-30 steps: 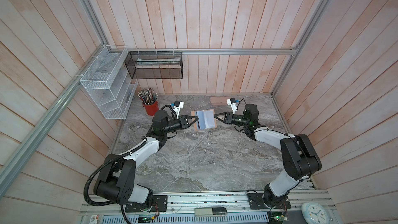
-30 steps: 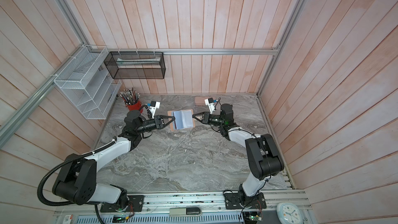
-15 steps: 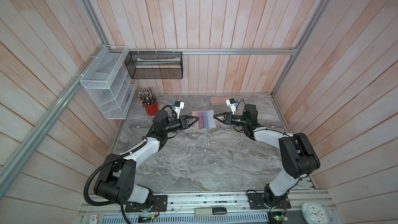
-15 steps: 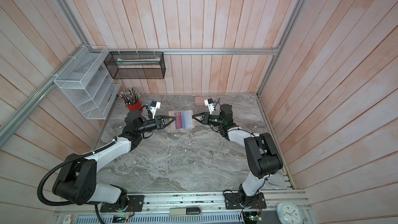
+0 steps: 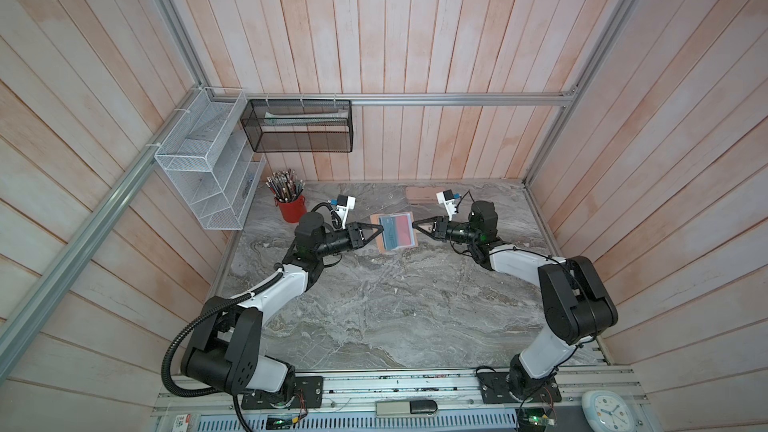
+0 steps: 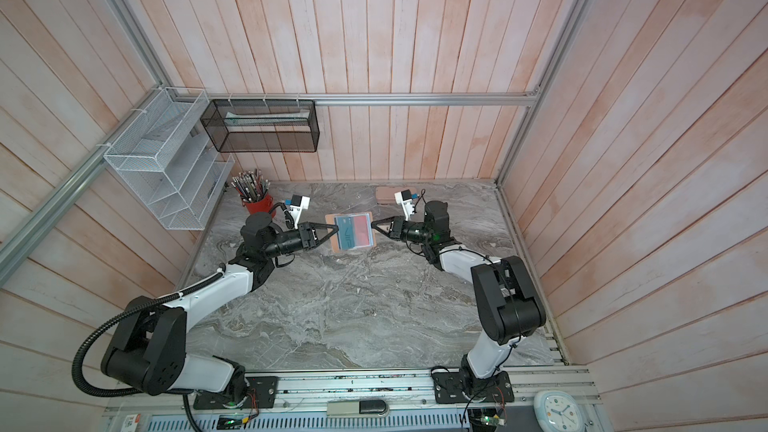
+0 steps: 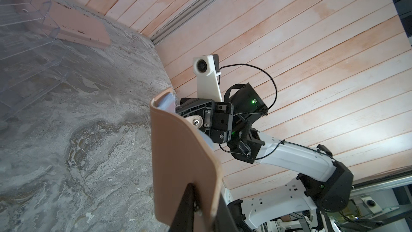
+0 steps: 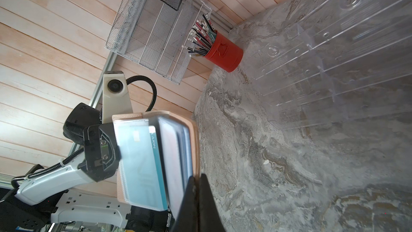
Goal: Take the credit cards out of the card holder
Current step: Open the card holder.
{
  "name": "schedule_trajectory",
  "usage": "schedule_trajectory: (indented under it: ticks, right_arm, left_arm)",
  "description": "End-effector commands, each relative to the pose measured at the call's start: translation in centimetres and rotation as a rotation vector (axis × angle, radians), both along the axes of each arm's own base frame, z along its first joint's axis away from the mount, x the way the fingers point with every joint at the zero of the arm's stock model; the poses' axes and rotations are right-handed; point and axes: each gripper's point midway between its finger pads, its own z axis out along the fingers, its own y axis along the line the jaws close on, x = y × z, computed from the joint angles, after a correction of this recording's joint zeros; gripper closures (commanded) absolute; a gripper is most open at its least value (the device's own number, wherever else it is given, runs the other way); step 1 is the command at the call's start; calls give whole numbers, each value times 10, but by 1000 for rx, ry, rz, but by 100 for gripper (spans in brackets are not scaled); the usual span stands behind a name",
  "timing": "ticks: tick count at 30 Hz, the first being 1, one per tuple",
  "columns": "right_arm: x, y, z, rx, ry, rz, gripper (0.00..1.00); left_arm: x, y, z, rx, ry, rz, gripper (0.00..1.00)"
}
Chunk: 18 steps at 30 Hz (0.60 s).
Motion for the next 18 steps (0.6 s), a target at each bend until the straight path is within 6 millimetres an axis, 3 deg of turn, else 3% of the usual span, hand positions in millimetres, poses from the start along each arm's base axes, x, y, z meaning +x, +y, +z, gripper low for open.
schedule_trajectory:
  ticks: [1, 7, 18]
  right_arm:
    - [-5, 1, 18, -10, -61, -1, 100]
    - [-3, 0, 9, -65, -46, -18, 100]
    - [-7, -1, -38, -193, 38, -35, 100]
  left_arm:
    - [0, -3, -3, 3, -22, -6, 88]
    - [4, -1, -20, 28, 14, 15, 89]
    - [4, 9, -94, 103, 145, 50, 94]
